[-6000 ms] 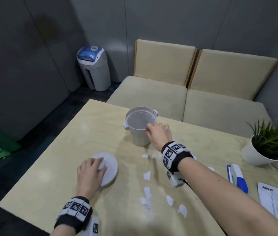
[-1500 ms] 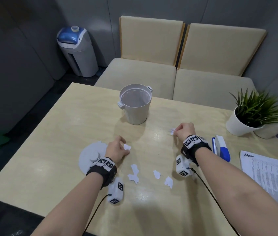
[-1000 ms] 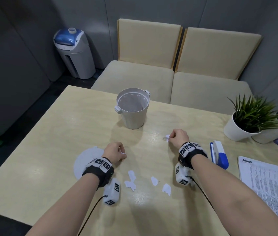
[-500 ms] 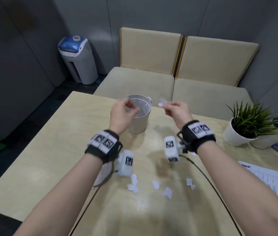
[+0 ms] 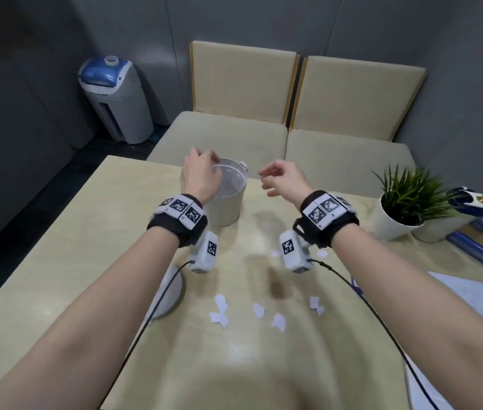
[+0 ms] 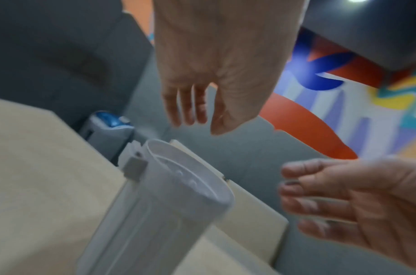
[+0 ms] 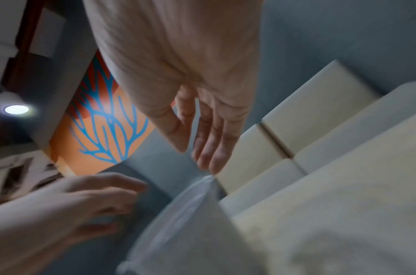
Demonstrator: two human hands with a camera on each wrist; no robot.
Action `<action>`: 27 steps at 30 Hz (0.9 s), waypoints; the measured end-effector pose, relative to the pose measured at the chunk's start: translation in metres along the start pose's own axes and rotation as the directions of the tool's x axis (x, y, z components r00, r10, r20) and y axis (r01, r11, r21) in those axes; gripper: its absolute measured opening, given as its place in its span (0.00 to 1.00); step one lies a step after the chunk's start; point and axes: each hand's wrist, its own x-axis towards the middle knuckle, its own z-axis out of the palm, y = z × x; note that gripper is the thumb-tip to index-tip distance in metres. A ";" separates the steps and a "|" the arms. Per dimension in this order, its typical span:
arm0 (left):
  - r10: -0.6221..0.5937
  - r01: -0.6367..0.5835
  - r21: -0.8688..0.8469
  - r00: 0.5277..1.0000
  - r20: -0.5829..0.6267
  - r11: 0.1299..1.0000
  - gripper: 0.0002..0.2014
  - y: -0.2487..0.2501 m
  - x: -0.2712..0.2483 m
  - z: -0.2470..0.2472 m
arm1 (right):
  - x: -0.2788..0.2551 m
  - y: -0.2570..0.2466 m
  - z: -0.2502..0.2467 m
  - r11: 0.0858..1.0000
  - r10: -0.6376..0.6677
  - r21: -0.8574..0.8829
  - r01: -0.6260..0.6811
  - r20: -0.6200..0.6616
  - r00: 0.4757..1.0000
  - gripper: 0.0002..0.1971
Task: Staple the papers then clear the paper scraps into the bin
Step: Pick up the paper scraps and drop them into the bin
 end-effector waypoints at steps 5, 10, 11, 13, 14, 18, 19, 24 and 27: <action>0.281 -0.290 -0.003 0.923 0.262 0.957 0.06 0.020 -0.066 0.066 | -0.064 0.109 -0.035 0.912 0.276 -0.337 -0.236 0.075 0.958 0.06; 0.144 -0.212 0.074 0.843 0.518 0.974 0.14 0.015 -0.104 0.152 | -0.120 0.188 -0.023 0.793 0.376 -0.534 -0.292 0.052 0.925 0.08; 0.115 -0.196 0.100 0.843 0.525 0.976 0.15 0.015 -0.106 0.161 | -0.126 0.196 -0.020 0.800 0.350 -0.528 -0.286 0.024 0.936 0.10; 0.080 -0.174 0.128 0.840 0.536 0.976 0.16 0.015 -0.107 0.172 | -0.131 0.203 -0.016 0.814 0.295 -0.516 -0.269 -0.032 0.955 0.09; 0.070 -0.170 0.135 0.836 0.544 0.976 0.16 0.015 -0.107 0.177 | -0.131 0.206 -0.016 0.821 0.280 -0.505 -0.265 -0.048 0.959 0.09; 0.034 -0.112 0.119 0.852 0.523 0.987 0.15 0.013 -0.100 0.185 | -0.125 0.211 -0.016 0.834 0.305 -0.474 -0.281 -0.026 0.952 0.13; 0.021 -0.092 0.113 0.854 0.520 0.989 0.14 0.013 -0.098 0.186 | -0.123 0.211 -0.017 0.835 0.307 -0.475 -0.276 -0.013 0.952 0.14; -0.031 -0.025 0.098 0.848 0.530 0.995 0.10 0.014 -0.088 0.187 | -0.121 0.212 -0.036 0.871 0.338 -0.386 -0.303 0.024 0.941 0.08; -0.029 -0.034 0.103 0.832 0.554 0.994 0.05 0.014 -0.085 0.187 | -0.127 0.217 -0.040 0.863 0.324 -0.427 -0.269 0.061 0.944 0.11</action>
